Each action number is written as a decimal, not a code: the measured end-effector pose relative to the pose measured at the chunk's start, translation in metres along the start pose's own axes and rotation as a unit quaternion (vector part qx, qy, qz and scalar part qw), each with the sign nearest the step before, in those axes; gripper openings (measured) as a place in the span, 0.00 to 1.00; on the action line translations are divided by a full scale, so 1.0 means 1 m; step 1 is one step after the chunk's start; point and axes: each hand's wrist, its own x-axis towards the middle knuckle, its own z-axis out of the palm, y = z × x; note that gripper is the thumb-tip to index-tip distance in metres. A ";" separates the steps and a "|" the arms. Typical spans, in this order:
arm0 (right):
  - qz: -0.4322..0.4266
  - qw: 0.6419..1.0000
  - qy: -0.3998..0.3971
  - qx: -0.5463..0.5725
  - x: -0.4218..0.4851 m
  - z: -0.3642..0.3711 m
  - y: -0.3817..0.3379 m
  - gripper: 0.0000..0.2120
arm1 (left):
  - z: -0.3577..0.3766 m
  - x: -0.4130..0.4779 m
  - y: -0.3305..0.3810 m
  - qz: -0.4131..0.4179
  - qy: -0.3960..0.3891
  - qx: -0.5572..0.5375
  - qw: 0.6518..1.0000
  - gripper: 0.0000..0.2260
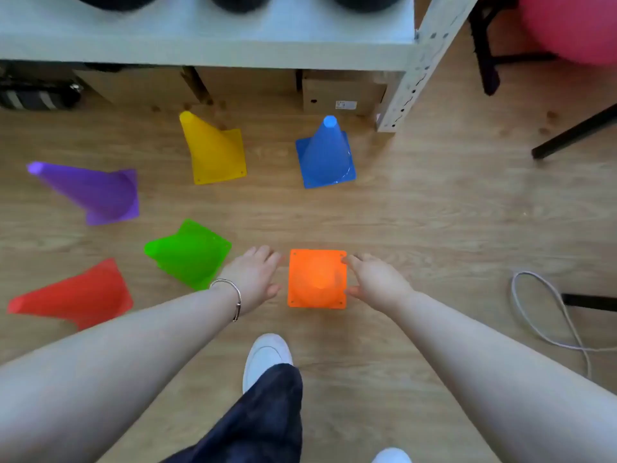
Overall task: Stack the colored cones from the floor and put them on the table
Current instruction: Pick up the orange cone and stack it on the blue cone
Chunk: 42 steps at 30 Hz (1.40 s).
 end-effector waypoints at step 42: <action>-0.095 0.932 0.235 0.261 0.091 -0.210 0.012 0.29 | -0.167 0.137 -0.020 0.012 0.283 -0.393 0.875 0.26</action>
